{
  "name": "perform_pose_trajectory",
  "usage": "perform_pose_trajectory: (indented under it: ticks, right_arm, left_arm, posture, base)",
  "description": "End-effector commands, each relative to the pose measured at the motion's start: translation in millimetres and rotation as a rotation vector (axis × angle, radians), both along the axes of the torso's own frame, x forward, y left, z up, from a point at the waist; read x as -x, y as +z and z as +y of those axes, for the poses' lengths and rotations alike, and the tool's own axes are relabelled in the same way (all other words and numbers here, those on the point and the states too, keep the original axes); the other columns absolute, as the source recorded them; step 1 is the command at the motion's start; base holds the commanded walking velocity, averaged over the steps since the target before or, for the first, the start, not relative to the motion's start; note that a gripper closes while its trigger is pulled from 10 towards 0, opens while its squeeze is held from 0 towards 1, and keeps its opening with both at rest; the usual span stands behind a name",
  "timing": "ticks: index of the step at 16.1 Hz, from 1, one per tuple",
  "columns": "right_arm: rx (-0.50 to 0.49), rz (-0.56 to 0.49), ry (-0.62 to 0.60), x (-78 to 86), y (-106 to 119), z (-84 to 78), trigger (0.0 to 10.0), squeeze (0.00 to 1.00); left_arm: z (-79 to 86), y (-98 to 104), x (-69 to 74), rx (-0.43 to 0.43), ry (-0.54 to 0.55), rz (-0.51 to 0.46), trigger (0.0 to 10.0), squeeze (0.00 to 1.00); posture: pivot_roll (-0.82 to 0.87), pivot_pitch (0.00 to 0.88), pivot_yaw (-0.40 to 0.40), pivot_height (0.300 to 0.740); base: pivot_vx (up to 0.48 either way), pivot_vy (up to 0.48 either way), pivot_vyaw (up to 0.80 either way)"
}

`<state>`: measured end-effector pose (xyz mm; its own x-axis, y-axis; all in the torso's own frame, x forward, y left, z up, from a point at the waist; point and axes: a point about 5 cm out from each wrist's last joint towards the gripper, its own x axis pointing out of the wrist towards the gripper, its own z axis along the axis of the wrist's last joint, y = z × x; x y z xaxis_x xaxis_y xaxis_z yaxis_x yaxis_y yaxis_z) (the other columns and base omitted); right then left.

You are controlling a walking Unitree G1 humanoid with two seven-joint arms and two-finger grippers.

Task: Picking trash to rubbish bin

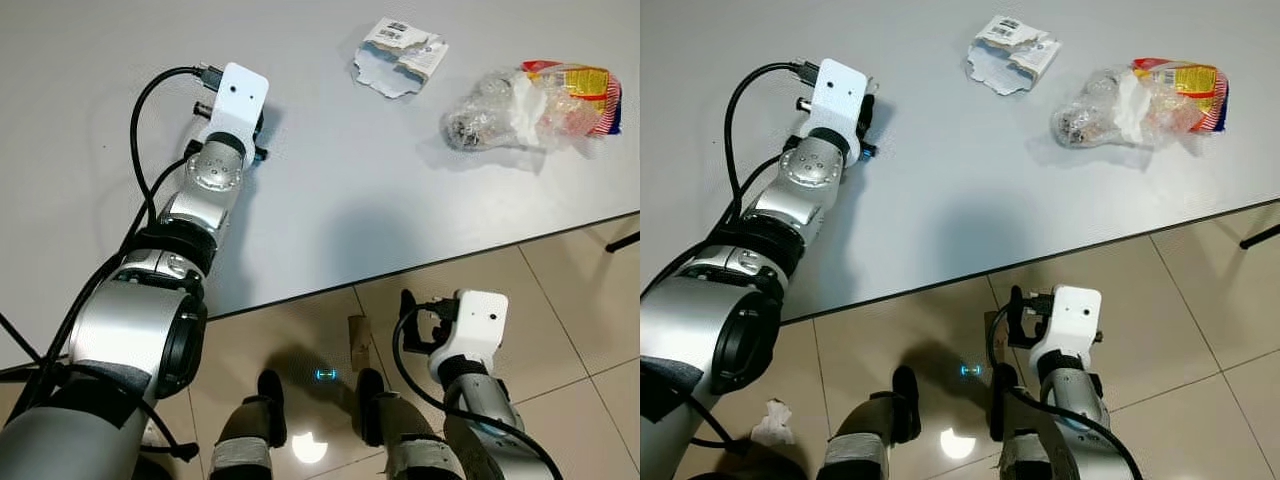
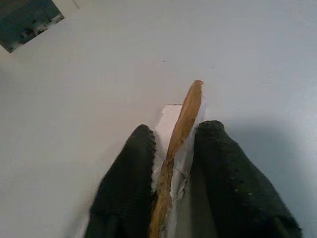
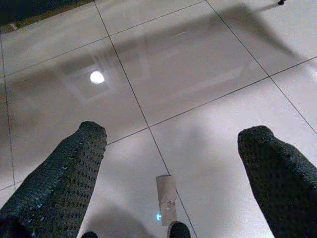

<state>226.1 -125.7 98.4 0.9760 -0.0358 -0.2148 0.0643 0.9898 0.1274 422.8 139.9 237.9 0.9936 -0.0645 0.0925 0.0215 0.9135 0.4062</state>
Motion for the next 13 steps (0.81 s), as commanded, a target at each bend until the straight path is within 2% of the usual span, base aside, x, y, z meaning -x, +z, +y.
perform_pose_trajectory:
  ticks: [1,3,4,5,6,7,8,9,13]
  right_arm:
    - [-0.042,0.03,-0.002,1.7,-4.7,6.2,10.0,0.0]
    - [-0.042,0.019,-0.002,-3.3,-3.8,6.0,10.0,0.0]
    - [-0.041,0.012,-0.005,-6.7,-2.9,5.4,10.0,0.0]
    - [-0.039,0.007,-0.005,-9.4,-2.6,4.7,10.0,0.0]
    - [-0.039,0.006,-0.006,-11.0,-2.7,4.2,10.0,0.0]
    - [-0.038,-0.007,-0.01,-17.4,-1.8,3.0,10.0,0.0]
    - [-0.038,-0.009,-0.01,-18.3,-1.7,2.9,10.0,0.0]
    - [-0.038,-0.017,-0.009,-21.0,-0.5,2.9,10.0,0.0]
    - [-0.034,-0.061,-0.006,-37.4,3.8,2.3,10.0,0.0]
  left_arm:
    - [14.2,-54.6,9.2,-0.007,0.046,0.217,0.0,0.0]
    - [16.2,-47.5,8.0,0.019,0.035,0.182,0.0,0.0]
    - [16.0,-40.3,7.0,0.024,0.021,0.141,2.6,0.0]
    - [15.4,-32.5,6.5,0.03,0.01,0.086,10.0,0.0]
    - [15.2,-28.9,6.5,0.039,0.007,0.059,10.0,0.0]
    - [14.8,-11.4,9.8,0.096,-0.002,-0.106,10.0,0.0]
    - [14.8,-9.3,10.7,0.104,-0.002,-0.129,10.0,0.0]
    - [13.1,-2.1,16.0,0.128,-0.017,-0.224,10.0,0.0]
    - [4.1,-5.5,45.2,0.222,-0.082,-0.4,10.0,0.0]
  posture:
    - [-0.09,0.418,0.027,0.74]
    - [-0.08,0.4,0.034,0.74]
    - [-0.07,0.396,0.035,0.74]
    - [-0.07,0.386,0.037,0.74]
    - [-0.06,0.377,0.038,0.74]
    - [-0.05,0.358,0.039,0.74]
    - [-0.05,0.358,0.039,0.74]
    - [-0.05,0.349,0.039,0.74]
    - [-0.03,0.289,0.039,0.74]
  base:
    - [0.0,0.0,0.0]
    - [0.0,0.0,0.0]
    - [0.0,0.0,0.0]
    - [0.0,0.0,0.0]
    - [0.0,0.0,0.0]
    - [0.0,0.0,0.0]
    - [0.0,0.0,0.0]
    - [0.0,0.0,0.0]
    - [0.0,0.0,0.0]
